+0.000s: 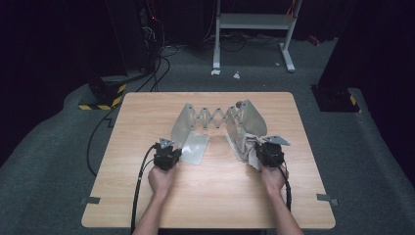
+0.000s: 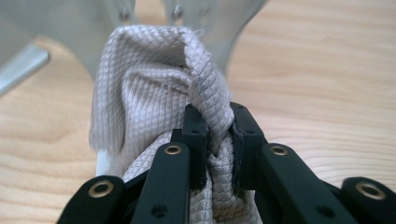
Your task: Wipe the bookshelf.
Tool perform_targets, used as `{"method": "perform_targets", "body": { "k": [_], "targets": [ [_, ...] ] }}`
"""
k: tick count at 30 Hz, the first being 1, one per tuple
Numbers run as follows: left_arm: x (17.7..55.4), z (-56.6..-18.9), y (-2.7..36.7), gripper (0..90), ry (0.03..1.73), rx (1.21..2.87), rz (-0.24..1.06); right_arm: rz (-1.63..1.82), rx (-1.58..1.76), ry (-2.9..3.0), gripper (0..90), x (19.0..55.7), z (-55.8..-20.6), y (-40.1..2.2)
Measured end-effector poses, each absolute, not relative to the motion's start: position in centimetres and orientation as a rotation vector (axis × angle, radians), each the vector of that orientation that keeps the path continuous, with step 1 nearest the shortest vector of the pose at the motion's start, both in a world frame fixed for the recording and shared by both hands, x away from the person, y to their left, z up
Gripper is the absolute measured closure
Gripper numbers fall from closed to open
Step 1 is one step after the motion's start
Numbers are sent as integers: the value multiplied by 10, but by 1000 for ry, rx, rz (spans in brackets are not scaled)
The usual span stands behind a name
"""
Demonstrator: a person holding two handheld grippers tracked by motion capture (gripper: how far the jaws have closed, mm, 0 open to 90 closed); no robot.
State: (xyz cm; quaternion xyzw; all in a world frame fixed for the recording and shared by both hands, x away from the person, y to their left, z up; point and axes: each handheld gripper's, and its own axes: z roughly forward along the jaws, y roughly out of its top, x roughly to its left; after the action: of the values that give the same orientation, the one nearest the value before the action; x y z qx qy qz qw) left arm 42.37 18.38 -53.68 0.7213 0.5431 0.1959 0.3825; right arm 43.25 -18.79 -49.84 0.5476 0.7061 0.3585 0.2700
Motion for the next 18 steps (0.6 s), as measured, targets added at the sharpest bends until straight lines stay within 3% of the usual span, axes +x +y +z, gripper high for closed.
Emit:
{"method": "perform_targets", "body": {
  "k": [18],
  "targets": [
    [424,-537,184,881,1386,1840,503,1094,1299,1750,794,405,-412,-195]
  ]
}}
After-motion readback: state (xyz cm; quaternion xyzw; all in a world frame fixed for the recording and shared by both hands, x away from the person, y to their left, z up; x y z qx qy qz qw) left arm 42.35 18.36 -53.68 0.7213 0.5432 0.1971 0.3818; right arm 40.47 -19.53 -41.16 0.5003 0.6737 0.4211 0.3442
